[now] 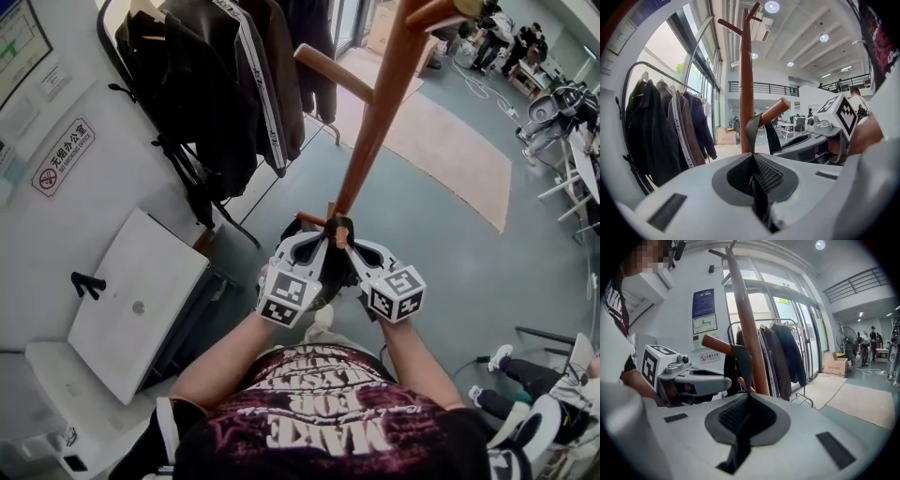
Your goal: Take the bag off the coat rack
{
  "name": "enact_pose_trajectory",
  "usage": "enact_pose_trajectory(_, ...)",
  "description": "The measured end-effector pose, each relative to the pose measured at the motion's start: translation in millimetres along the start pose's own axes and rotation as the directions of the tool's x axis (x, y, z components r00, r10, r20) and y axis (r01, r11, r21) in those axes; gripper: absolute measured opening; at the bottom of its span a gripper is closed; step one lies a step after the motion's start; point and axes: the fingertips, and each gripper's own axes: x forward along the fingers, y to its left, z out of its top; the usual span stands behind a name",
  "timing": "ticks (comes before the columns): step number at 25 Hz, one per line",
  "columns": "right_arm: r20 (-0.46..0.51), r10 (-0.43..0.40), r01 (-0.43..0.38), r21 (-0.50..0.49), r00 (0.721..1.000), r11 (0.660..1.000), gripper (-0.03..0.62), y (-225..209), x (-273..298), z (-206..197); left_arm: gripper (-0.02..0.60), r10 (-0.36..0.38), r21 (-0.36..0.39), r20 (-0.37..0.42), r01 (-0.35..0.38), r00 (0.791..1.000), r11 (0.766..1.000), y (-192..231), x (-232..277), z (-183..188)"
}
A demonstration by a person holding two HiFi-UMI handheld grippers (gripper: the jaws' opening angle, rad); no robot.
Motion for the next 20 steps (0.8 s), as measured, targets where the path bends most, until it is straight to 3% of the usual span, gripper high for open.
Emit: enact_pose_trajectory(20,0.147,0.023,-0.015,-0.057,0.989,0.998,0.009,66.7,-60.9,67.3,0.008,-0.036,0.037,0.139,0.031,0.99,0.999,-21.5,-84.9,76.7)
